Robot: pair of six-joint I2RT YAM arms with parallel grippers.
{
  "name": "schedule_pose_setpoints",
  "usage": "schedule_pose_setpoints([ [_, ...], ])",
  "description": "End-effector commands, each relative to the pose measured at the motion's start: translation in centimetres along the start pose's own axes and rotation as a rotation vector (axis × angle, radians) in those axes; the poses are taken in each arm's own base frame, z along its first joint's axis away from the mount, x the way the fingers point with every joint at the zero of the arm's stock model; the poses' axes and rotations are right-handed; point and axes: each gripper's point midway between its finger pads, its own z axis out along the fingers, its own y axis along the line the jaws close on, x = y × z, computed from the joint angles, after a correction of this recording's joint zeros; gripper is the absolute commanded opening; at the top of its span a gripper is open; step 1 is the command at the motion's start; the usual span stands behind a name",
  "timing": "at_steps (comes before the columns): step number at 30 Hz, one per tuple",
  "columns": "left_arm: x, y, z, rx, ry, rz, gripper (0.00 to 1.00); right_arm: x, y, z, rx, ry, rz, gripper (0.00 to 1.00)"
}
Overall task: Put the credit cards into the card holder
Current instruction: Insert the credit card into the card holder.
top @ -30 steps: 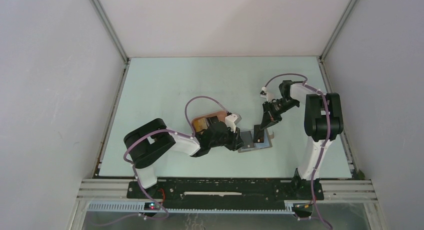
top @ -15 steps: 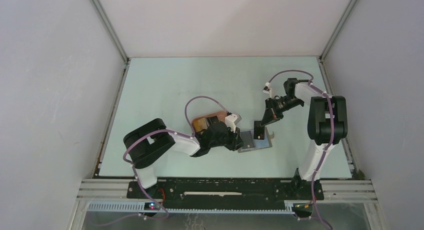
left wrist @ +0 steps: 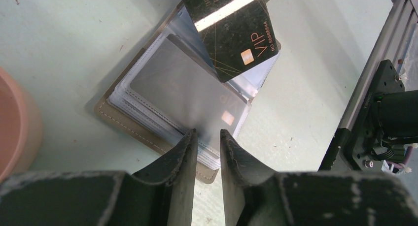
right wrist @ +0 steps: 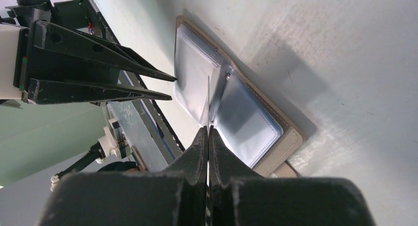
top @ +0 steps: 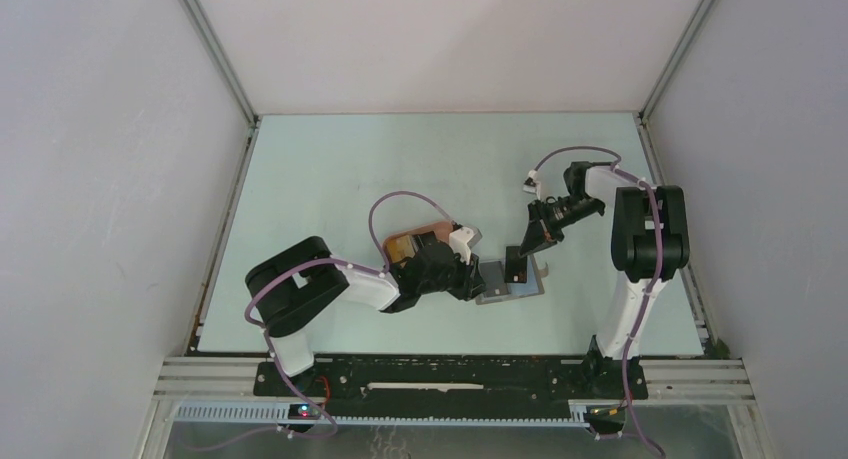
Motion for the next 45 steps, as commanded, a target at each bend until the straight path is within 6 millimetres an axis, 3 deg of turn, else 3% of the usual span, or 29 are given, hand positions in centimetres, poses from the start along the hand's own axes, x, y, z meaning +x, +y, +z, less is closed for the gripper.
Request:
schedule_pose_setpoints([
  [1, 0.1, 0.4, -0.1, -0.029, 0.015, 0.021, 0.29, -0.2, -0.4, 0.1, 0.014, 0.009, 0.003, 0.00],
  [13, 0.2, 0.5, -0.1, -0.031, 0.018, 0.021, 0.29, 0.8, -0.5, 1.6, -0.004, 0.073, 0.015, 0.00],
  [45, -0.5, 0.0, -0.1, -0.023, 0.006, 0.017, 0.31, 2.7, -0.5, 3.0, 0.054, 0.174, 0.154, 0.00],
])
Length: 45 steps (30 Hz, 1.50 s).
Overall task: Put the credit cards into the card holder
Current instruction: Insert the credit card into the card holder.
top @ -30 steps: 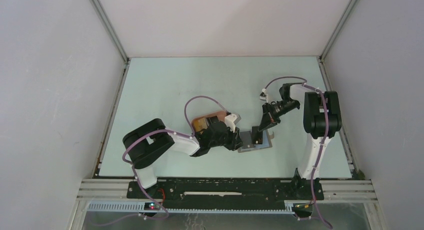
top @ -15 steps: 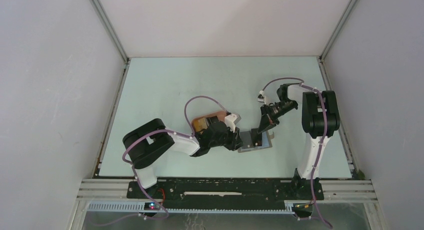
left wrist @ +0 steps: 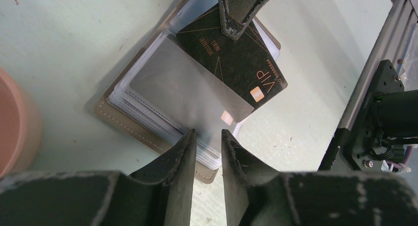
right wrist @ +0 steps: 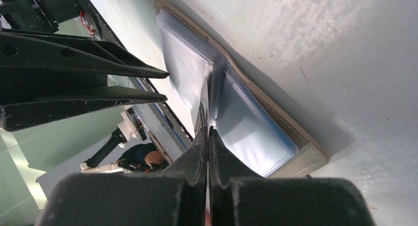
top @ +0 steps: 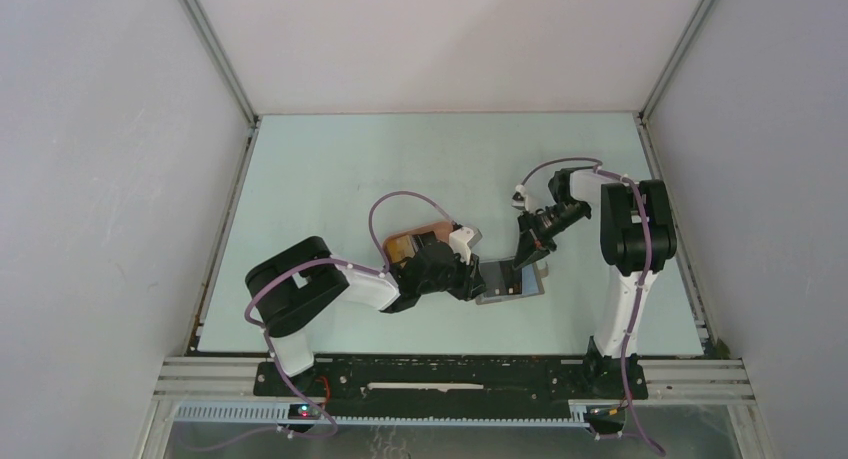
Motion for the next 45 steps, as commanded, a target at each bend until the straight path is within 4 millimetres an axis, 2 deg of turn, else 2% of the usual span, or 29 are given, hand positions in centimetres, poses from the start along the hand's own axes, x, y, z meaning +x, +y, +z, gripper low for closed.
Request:
schedule_pose_setpoints([
  [1, -0.5, 0.1, -0.1, -0.023, 0.006, 0.018, 0.31, 0.2, -0.6, 0.4, 0.031, 0.018, 0.034, 0.01],
  [10, -0.7, 0.0, -0.2, -0.023, 0.000, 0.015, 0.32, 0.2, -0.5, 1.6, 0.045, 0.049, 0.048, 0.05],
  [20, -1.0, -0.2, -0.3, -0.021, -0.007, 0.009, 0.33, -0.8, -0.4, 2.3, 0.017, 0.046, 0.061, 0.06],
  [29, -1.4, -0.4, -0.6, -0.018, -0.019, 0.003, 0.35, -2.8, -0.1, 1.5, 0.004, -0.036, 0.063, 0.01],
  [41, -1.5, -0.6, -0.9, -0.015, -0.025, 0.000, 0.37, -2.9, -0.4, 2.0, 0.004, -0.029, 0.073, 0.00],
  [43, -1.7, -0.6, -1.0, -0.016, -0.031, 0.001, 0.38, -2.8, -0.2, 2.3, 0.009, -0.016, 0.066, 0.02],
  [45, -1.8, -0.6, -1.2, -0.021, -0.033, 0.001, 0.39, -2.7, 0.0, 2.6, 0.018, -0.006, 0.052, 0.09],
])
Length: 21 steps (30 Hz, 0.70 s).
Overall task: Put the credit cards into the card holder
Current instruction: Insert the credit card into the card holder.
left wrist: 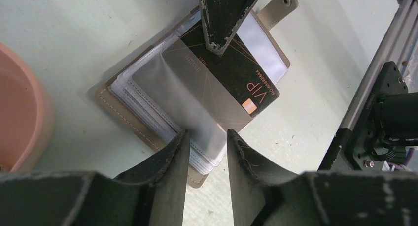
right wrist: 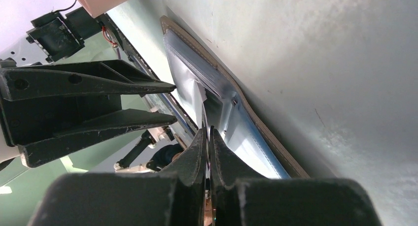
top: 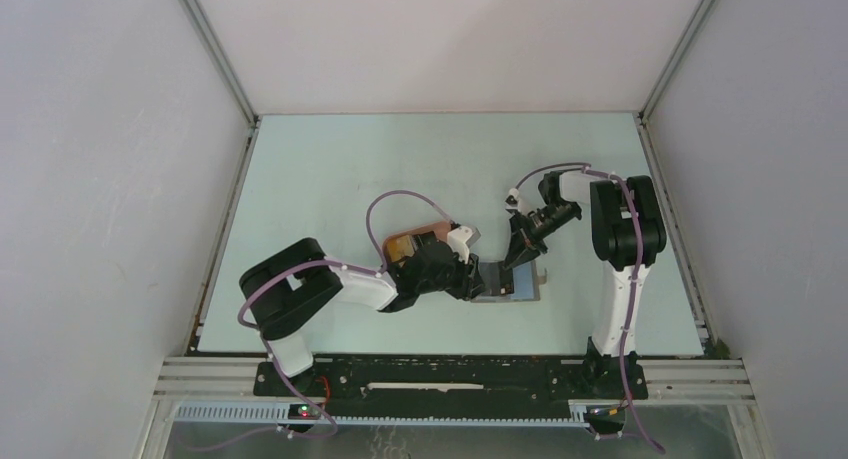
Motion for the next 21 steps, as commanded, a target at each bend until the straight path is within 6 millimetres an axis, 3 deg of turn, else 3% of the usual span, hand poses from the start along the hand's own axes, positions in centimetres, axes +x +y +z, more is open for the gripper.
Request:
schedule_pose_setpoints([
  [1, -1.6, -0.6, -0.8, -0.005, -0.037, 0.004, 0.40, -1.8, -0.4, 0.8, 0.059, -0.022, -0.092, 0.12],
  [12, -2.8, -1.5, -2.2, 0.001, -0.067, -0.002, 0.41, -2.0, 0.0, 0.4, 0.124, -0.036, -0.153, 0.31],
  [17, -4.2, -3.8, -2.6, 0.032, -0.097, 0.005, 0.41, -1.9, 0.4, 1.0, 0.135, -0.023, -0.171, 0.36],
  [21, -5.0, -6.2, -1.8, 0.052, -0.100, 0.014, 0.41, -1.9, 0.6, 1.1, 0.133, -0.022, -0.178, 0.37],
])
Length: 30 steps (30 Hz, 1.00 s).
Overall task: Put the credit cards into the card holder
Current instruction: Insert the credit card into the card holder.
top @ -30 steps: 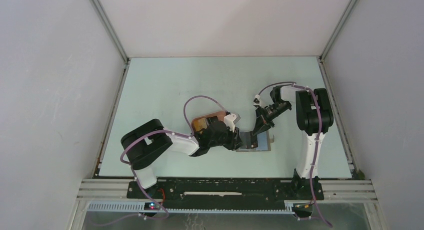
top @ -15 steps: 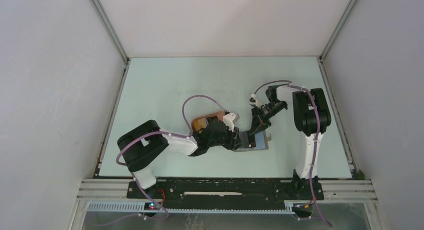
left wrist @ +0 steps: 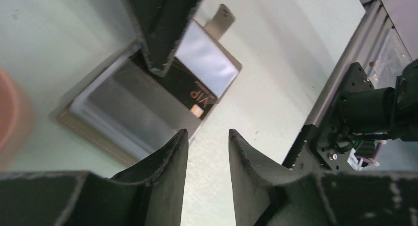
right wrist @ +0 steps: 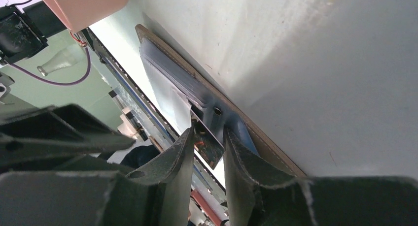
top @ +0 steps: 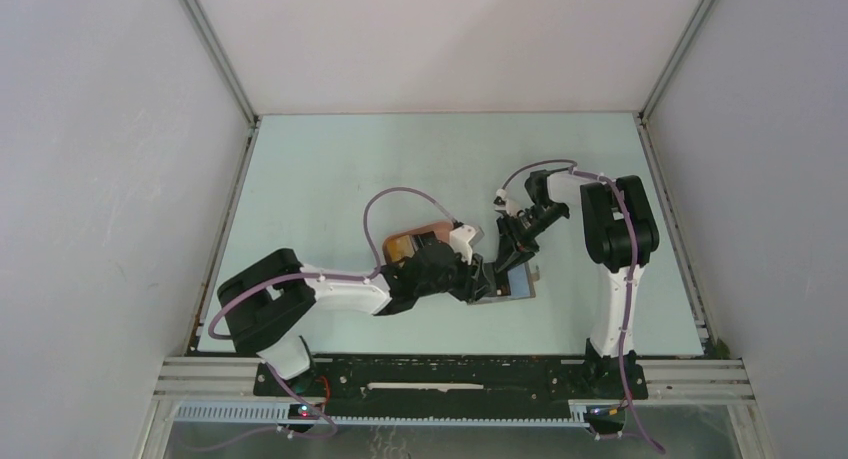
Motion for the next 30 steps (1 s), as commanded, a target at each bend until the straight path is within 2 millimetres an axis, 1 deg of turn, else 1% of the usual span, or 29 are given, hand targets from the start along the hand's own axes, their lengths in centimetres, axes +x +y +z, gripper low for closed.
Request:
schedule_pose_setpoints([
  [1, -3.0, -4.0, 0.8, 0.044, -0.064, 0.008, 0.41, -1.3, 0.7, -0.8, 0.046, -0.047, -0.079, 0.37],
  [6, -2.4, -5.8, 3.3, 0.049, -0.031, 0.008, 0.40, -1.4, 1.1, -0.8, 0.057, -0.049, -0.097, 0.38],
  [11, -2.1, -5.3, 5.8, -0.055, -0.007, -0.042, 0.39, -1.3, 0.9, -0.5, 0.055, -0.039, -0.090, 0.38],
  [14, -1.1, -4.6, 7.2, -0.113, 0.029, -0.063, 0.39, -1.3, 1.0, -0.6, 0.054, -0.041, -0.089, 0.38],
  [15, -1.1, -4.6, 7.6, -0.126, 0.034, -0.065, 0.39, -1.3, 0.9, -0.5, 0.054, -0.041, -0.089, 0.37],
  [17, -0.6, -4.0, 8.1, -0.165, 0.053, -0.066, 0.39, -1.3, 1.0, -0.5, 0.052, -0.041, -0.087, 0.37],
  [22, -0.7, -3.8, 9.0, -0.201, 0.061, -0.068, 0.40, -1.3, 1.0, -0.5, 0.051, -0.040, -0.088, 0.37],
  [27, -0.8, -3.2, 9.6, -0.264, 0.071, -0.080, 0.42, -1.3, 1.0, -0.6, 0.050, -0.042, -0.090, 0.37],
  [30, -0.1, -2.6, 9.7, -0.308, 0.104, -0.092, 0.42, -1.3, 1.1, -0.6, 0.048, -0.041, -0.088, 0.37],
])
